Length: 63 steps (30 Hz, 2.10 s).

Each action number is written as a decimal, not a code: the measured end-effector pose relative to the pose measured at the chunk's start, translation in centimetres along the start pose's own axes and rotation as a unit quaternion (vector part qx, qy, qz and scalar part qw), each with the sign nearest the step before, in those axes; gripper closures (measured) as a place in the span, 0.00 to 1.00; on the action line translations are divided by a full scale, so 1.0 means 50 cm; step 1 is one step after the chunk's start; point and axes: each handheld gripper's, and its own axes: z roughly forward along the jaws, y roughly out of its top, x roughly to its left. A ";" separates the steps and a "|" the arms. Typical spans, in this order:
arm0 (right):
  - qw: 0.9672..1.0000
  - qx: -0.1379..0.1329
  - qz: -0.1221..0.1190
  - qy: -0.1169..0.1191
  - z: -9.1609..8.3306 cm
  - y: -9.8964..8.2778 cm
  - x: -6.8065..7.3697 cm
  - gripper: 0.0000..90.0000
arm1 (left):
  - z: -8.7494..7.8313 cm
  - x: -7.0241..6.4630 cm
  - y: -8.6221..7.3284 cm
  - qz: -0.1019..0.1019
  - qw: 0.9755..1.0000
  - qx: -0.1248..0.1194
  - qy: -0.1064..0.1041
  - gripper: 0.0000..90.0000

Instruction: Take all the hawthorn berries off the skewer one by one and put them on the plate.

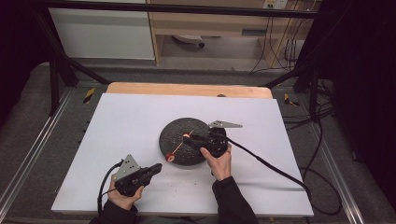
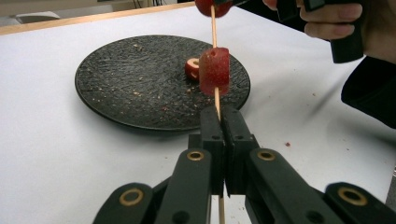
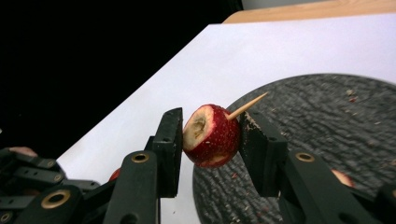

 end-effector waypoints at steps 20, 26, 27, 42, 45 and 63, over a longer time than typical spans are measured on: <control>0.997 -0.037 -0.012 -0.068 -0.057 0.068 -0.039 0.69 | 0.001 0.000 -0.002 0.002 1.000 0.005 0.001 0.98; 0.997 -0.035 -0.012 -0.072 -0.060 0.065 -0.046 0.69 | -0.001 0.007 -0.003 -0.005 1.000 0.003 0.011 0.98; 0.997 -0.034 -0.012 -0.073 -0.060 0.062 -0.049 0.69 | -0.002 0.009 -0.002 -0.006 1.000 0.004 0.012 0.98; 0.994 0.032 0.014 -0.108 -0.018 -0.025 -0.113 0.68 | -0.002 0.010 -0.003 -0.007 1.000 0.004 0.012 0.98; 0.992 0.044 0.018 -0.113 -0.010 -0.042 -0.122 0.68 | -0.001 0.009 -0.003 -0.005 1.000 0.006 0.010 0.98; 0.990 0.059 0.003 -0.126 -0.005 -0.058 -0.121 0.61 | 0.001 0.009 -0.003 -0.006 1.000 0.010 0.009 0.98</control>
